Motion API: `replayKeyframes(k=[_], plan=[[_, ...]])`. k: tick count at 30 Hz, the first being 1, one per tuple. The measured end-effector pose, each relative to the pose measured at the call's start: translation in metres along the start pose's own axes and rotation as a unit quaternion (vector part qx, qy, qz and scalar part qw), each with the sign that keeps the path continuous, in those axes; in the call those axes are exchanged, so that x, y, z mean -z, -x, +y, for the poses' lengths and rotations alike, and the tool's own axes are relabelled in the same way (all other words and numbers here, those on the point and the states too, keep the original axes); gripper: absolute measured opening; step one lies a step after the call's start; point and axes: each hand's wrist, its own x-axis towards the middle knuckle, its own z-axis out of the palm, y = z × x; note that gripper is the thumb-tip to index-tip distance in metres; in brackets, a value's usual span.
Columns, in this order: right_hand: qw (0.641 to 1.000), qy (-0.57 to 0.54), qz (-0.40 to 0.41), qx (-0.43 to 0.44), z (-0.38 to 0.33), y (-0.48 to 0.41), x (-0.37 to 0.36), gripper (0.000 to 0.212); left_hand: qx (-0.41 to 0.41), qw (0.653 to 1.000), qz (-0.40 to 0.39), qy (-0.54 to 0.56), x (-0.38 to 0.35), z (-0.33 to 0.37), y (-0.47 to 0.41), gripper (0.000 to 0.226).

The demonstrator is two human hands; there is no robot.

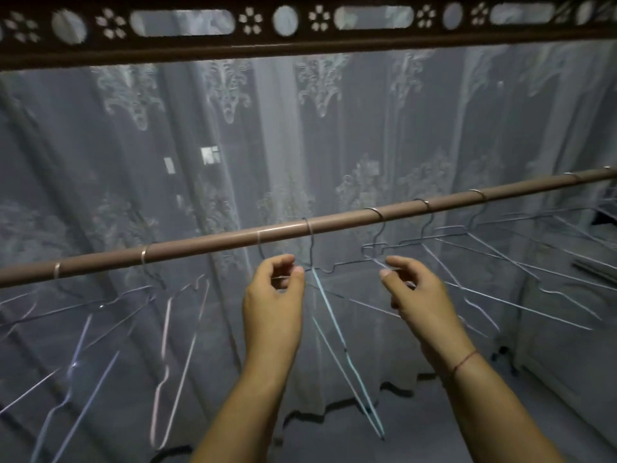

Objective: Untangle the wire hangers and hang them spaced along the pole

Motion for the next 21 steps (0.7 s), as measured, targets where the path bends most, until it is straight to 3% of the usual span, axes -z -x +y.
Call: replayKeyframes(k=[8,21], plan=[[0.998,0.011,0.049,0.029,0.002,-0.029,0.114,0.018,-0.015,0.994,-0.108,0.019,-0.120,0.033,0.043,0.009],[0.977,0.168,0.102,0.077,0.062,-0.134,0.330,0.021,0.017,0.988,-0.152,0.037,-0.353,0.080,0.109,0.018]])
